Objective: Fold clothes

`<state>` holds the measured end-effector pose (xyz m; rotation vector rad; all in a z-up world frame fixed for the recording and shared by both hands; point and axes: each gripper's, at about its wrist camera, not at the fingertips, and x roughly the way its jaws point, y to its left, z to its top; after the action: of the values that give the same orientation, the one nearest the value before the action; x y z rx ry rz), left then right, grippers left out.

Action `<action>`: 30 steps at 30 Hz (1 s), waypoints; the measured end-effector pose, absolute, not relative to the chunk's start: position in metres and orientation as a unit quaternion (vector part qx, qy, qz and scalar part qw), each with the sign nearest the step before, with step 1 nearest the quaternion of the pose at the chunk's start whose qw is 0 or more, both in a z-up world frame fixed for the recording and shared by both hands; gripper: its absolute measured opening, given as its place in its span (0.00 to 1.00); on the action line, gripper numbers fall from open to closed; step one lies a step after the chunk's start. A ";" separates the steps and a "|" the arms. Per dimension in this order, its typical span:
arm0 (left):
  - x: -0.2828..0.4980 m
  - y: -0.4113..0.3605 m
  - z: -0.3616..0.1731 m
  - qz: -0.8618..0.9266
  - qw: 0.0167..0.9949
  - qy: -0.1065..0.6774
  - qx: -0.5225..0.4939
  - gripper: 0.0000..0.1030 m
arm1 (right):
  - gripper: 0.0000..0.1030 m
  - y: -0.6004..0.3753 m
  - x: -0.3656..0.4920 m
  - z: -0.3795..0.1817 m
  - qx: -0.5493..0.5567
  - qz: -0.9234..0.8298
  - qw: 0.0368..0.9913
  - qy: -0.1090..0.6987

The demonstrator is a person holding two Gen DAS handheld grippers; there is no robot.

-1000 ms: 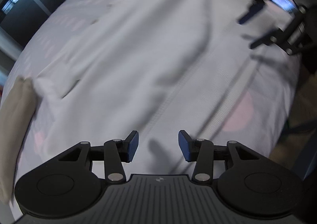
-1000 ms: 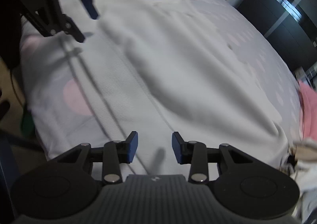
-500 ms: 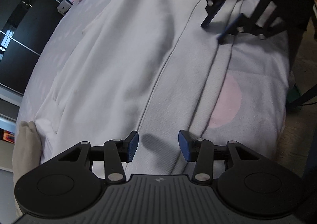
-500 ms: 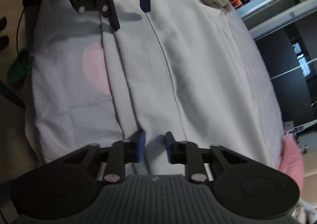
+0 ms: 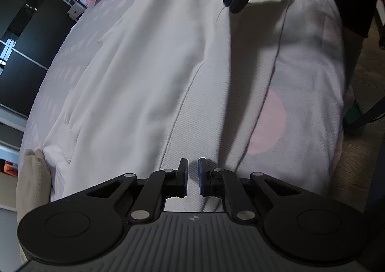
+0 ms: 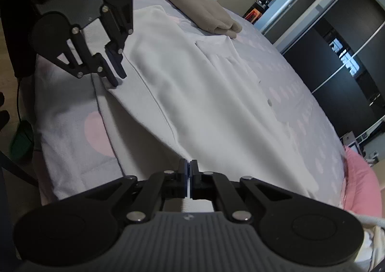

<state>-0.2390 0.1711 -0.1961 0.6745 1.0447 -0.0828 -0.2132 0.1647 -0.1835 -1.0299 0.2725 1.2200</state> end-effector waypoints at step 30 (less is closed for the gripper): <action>-0.237 0.162 -0.216 -0.075 0.778 0.514 0.354 0.05 | 0.04 0.175 -0.218 -0.230 -0.525 0.569 0.600 0.203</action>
<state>-0.2365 0.1624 -0.2160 0.7645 1.1123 -0.1624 -0.2179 0.1754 -0.2303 -1.2177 0.4702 1.3182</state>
